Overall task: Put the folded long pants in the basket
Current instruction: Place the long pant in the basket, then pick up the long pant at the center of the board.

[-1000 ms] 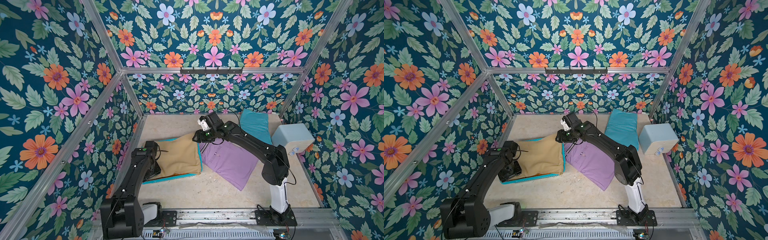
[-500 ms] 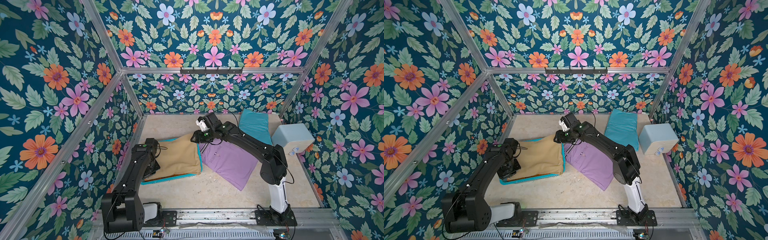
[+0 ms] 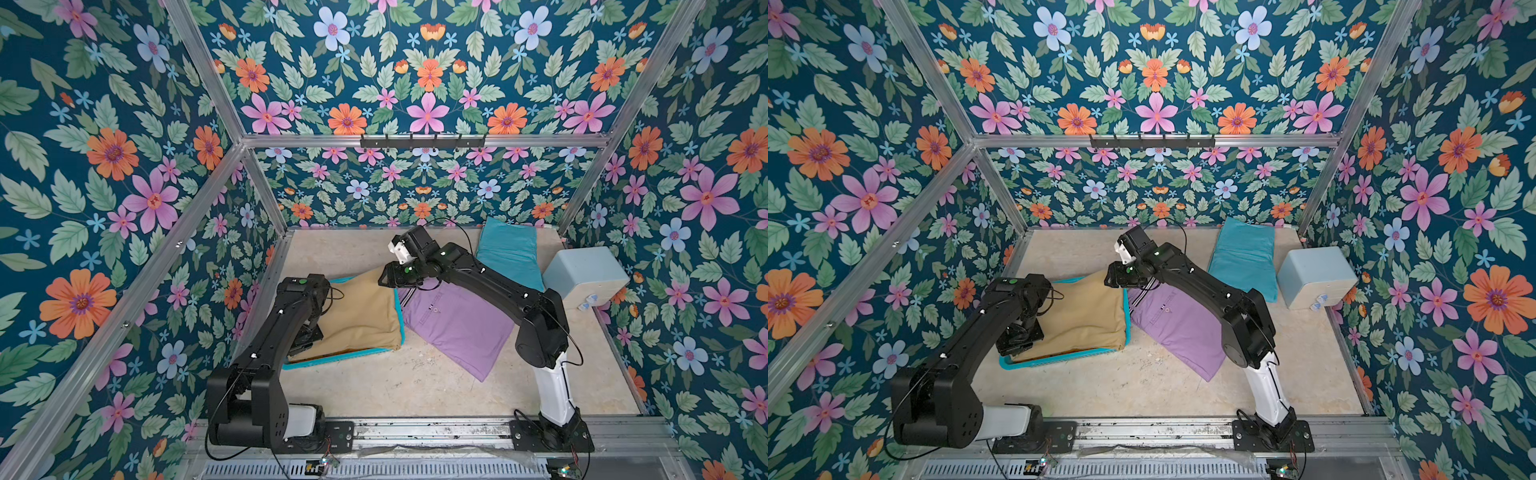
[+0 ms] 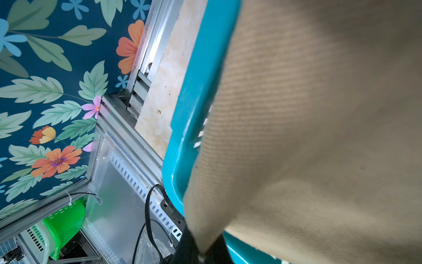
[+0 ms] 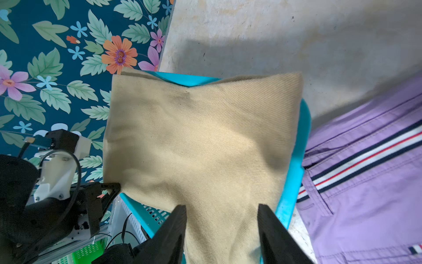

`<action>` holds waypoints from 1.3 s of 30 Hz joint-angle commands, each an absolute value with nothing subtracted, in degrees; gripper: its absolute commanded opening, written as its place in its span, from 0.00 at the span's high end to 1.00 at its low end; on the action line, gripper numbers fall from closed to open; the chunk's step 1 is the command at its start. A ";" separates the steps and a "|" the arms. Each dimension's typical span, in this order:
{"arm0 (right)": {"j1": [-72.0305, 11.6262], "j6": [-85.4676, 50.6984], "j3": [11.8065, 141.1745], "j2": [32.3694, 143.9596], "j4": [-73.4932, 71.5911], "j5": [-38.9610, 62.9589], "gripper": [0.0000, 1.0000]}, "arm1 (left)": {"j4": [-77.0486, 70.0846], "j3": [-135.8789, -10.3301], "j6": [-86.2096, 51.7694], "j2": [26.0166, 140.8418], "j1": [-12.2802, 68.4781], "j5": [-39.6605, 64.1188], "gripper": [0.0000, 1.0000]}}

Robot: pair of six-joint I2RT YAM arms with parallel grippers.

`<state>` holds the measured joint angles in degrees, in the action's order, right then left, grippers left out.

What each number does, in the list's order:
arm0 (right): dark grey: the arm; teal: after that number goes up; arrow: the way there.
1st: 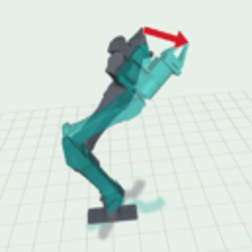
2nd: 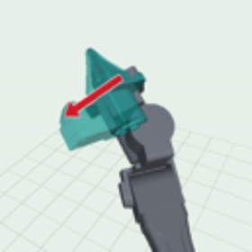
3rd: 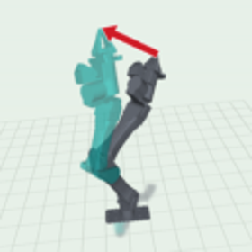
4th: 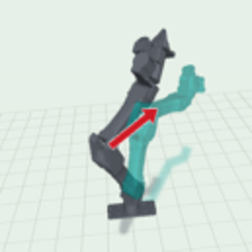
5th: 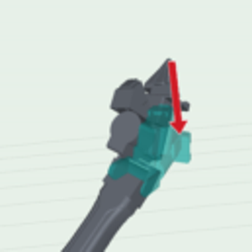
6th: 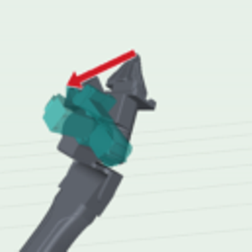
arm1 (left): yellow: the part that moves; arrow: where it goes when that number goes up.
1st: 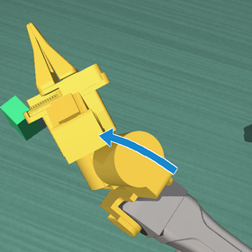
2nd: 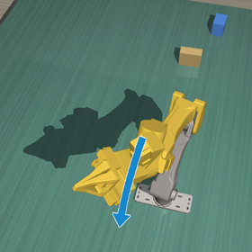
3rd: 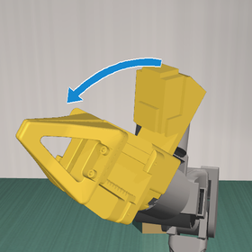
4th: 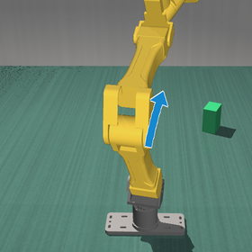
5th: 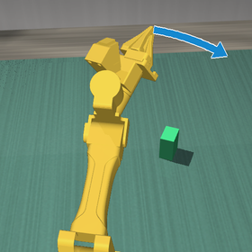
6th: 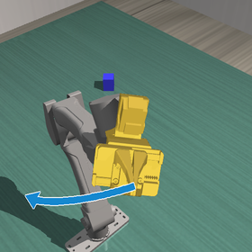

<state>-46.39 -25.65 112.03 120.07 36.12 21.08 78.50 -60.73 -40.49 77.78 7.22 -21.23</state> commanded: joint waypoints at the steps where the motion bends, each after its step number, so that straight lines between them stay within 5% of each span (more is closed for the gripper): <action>1: -46.75 -25.83 112.25 119.85 37.59 21.15 0.45 | 81.47 -61.31 -41.96 78.26 7.21 -25.28 0.97; 3: -46.69 -25.79 111.60 119.17 37.92 20.71 0.45 | 82.04 -62.51 -42.47 78.96 7.21 -25.90 0.89; 5: -46.76 -25.80 110.62 117.96 38.44 19.10 0.45 | 82.29 -64.02 -42.91 78.05 7.62 -27.18 0.48; 7: -46.57 -25.49 109.43 116.34 39.15 17.29 0.43 | 82.76 -66.33 -43.46 76.09 7.73 -29.40 0.24; 10: -45.35 -25.61 106.30 112.71 40.07 14.77 0.40 | 81.51 -71.18 -42.07 70.94 7.67 -29.55 0.07; 15: -38.38 -32.01 90.16 100.36 34.01 14.63 0.39 | 64.11 -75.12 -35.26 60.19 7.65 -13.76 0.02; 22: -23.10 -37.28 61.17 77.21 28.72 15.74 0.39 | 38.30 -70.78 -32.86 62.22 11.18 13.73 0.18; 28: -10.88 -35.22 43.82 64.17 30.41 17.71 0.39 | 33.00 -75.18 -26.68 73.13 22.58 13.25 0.20; 39: -10.55 -36.63 35.17 63.74 28.39 14.42 0.39 | 28.15 -82.18 -22.46 92.62 35.76 10.87 0.22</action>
<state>-10.57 -36.27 36.01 63.13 30.76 16.21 30.00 -79.59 -24.77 89.10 34.06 11.62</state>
